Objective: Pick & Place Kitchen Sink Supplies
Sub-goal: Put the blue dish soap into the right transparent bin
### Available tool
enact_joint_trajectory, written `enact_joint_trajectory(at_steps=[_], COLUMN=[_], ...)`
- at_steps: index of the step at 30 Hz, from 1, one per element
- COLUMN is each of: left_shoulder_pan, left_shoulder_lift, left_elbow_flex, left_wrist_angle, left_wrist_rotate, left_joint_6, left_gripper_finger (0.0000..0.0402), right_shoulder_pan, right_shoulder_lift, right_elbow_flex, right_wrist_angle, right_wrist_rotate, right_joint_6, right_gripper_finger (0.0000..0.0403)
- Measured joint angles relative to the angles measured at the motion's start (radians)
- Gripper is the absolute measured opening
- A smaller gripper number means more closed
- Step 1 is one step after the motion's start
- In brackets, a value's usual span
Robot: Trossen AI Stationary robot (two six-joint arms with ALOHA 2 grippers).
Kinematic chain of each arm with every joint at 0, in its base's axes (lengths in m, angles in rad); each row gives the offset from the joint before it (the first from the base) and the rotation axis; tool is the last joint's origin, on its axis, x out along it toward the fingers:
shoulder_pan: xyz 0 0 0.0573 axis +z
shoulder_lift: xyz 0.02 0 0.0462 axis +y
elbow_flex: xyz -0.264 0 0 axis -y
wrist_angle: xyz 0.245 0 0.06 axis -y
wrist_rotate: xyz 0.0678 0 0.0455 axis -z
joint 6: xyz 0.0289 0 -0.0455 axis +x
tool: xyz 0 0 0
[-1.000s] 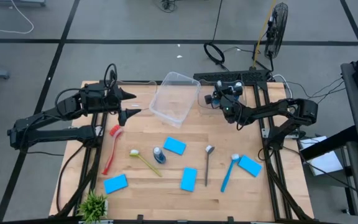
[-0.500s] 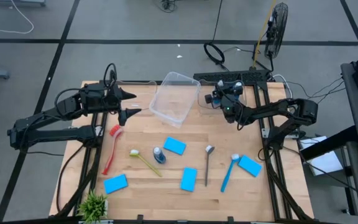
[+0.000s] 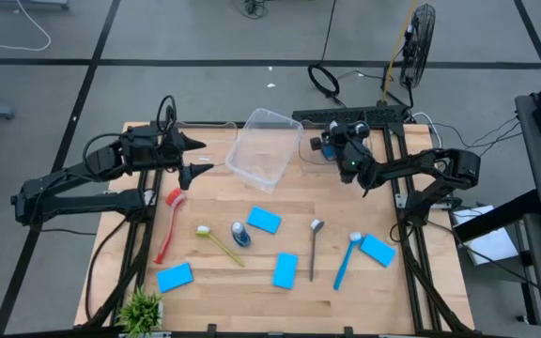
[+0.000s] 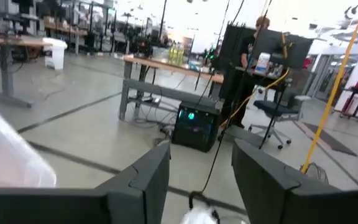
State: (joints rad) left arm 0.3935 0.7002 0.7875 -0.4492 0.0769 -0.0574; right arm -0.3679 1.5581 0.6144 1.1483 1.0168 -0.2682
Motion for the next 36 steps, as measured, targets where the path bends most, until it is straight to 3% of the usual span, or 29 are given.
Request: enact_joint_trajectory(at_steps=[6,14,26,31,36], left_shoulder_pan=[0.0,0.0,-0.001,-0.001,-0.001], left_shoulder_lift=[0.0,0.0,0.0,0.0,0.0], left_elbow_flex=[0.0,0.0,0.0,0.0,0.0], left_wrist_angle=[0.0,0.001,0.009,0.009,0.01], left_wrist_rotate=[0.0,0.0,0.0,0.0,0.001], left_joint_6=[0.001,0.001,0.0,0.0,-0.033], left_gripper_finger=[0.0349,0.0349,0.0349,0.0349,0.0349], right_shoulder_pan=[0.005,0.042,0.178,0.28,0.381], right_shoulder_lift=[0.0,0.0,-0.261,-0.375,-0.45], right_elbow_flex=[0.0,0.0,0.001,0.001,0.001], right_wrist_angle=[0.161,0.417,0.378,0.318,0.276], right_wrist_rotate=[0.114,0.113,0.125,0.185,0.311], right_joint_6=[-0.116,-0.279,-0.463,-0.53,-0.589], right_gripper_finger=[0.0164,0.0165,0.0164,0.0163,0.0161])
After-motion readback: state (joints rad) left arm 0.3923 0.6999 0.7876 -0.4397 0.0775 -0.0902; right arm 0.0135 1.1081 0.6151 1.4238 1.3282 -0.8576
